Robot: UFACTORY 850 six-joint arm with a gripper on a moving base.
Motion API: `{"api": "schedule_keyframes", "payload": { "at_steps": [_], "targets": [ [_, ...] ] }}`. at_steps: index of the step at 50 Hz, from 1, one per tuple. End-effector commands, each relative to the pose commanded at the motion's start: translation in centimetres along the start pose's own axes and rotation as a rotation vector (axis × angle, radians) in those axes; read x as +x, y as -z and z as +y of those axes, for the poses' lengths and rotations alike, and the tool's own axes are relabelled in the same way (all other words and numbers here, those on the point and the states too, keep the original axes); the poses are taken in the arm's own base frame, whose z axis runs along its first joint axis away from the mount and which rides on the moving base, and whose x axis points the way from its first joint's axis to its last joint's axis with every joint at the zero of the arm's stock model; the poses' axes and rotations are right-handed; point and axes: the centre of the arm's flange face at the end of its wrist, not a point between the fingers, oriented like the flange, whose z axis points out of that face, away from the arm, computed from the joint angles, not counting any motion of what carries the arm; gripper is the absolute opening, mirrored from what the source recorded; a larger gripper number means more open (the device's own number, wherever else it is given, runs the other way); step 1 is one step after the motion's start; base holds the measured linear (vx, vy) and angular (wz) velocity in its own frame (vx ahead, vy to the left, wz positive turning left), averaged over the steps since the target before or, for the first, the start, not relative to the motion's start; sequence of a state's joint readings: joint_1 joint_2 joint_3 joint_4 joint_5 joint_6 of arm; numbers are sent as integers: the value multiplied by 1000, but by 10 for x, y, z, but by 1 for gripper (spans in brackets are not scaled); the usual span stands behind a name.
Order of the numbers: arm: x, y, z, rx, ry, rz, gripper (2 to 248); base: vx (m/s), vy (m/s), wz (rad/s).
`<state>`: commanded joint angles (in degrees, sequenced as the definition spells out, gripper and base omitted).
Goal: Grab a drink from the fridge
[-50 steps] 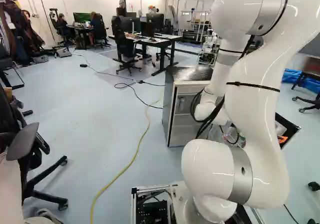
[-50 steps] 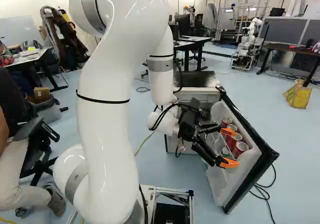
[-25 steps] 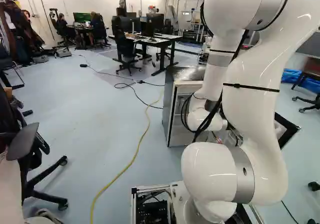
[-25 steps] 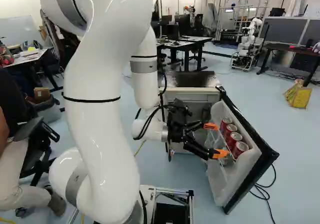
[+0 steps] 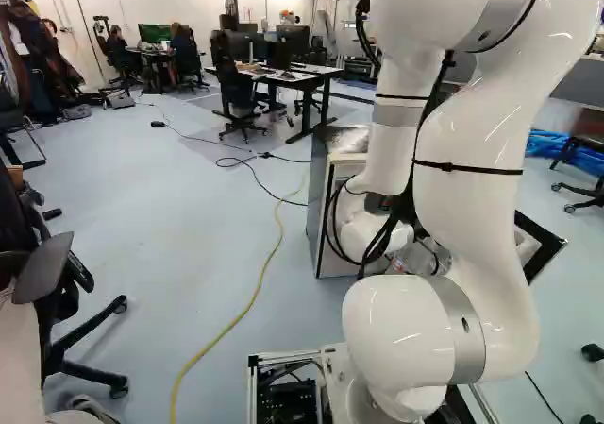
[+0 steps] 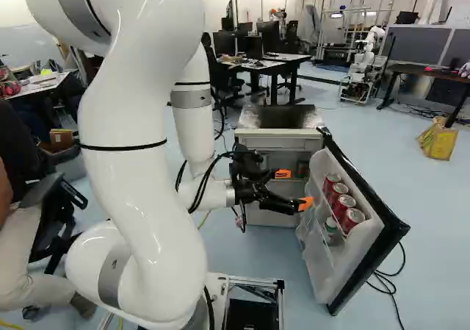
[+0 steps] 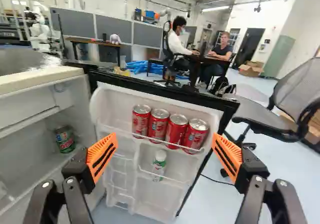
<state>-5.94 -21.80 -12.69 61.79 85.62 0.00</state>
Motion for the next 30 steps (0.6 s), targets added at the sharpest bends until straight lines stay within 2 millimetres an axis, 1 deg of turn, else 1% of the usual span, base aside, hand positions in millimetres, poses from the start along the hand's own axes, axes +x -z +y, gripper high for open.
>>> {"api": "schedule_keyframes", "payload": {
  "at_steps": [10, 30],
  "targets": [
    [-3, -4, -20, 45, 3, 3, 247, 0, 0, 0],
    [-22, -20, -58, 33, 20, -3, 247, 0, 0, 0]
  ]
}}
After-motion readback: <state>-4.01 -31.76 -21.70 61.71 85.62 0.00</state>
